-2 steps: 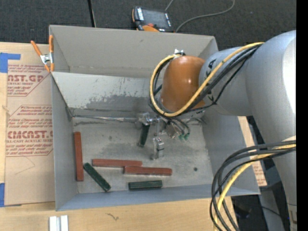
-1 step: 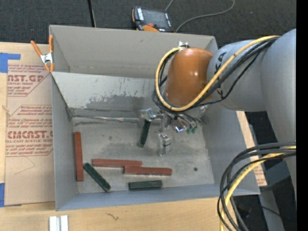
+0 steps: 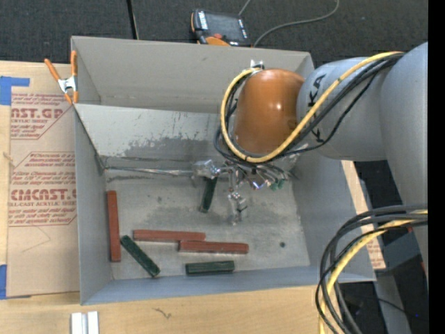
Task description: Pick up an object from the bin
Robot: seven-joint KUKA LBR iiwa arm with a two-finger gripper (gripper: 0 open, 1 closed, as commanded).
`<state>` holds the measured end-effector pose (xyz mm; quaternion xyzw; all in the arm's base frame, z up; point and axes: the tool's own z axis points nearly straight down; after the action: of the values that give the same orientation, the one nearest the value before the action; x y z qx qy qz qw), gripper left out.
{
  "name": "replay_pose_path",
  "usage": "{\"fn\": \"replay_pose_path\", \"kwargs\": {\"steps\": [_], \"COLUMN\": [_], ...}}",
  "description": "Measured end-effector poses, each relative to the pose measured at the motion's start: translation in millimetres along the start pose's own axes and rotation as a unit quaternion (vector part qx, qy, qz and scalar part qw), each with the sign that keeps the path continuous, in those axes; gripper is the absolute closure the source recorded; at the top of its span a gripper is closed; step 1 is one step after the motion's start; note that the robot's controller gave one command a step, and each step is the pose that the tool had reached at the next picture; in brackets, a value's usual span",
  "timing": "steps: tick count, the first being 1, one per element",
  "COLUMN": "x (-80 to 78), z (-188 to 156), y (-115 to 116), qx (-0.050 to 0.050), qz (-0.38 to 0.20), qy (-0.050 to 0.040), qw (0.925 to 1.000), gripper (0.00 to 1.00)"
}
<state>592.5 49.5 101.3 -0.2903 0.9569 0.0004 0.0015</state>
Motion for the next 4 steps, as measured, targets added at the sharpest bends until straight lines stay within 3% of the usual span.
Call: {"fn": "replay_pose_path", "kwargs": {"steps": [1,2,3,4], "x": [0.4,-0.4,-0.9,-3.5], "z": [33.2,33.2,32.5,-52.1], "y": [-2.7,-1.8,-2.1,-1.9], "qx": [-0.001,0.0,0.0,0.002], "qz": [-0.025,-0.025,-0.024,-0.024], "qy": [0.0015,0.0003,-0.0005,-0.003], "qw": [0.9997,0.9997,0.9997,0.9997], "gripper": [0.0,0.0,1.0,1.0]}}
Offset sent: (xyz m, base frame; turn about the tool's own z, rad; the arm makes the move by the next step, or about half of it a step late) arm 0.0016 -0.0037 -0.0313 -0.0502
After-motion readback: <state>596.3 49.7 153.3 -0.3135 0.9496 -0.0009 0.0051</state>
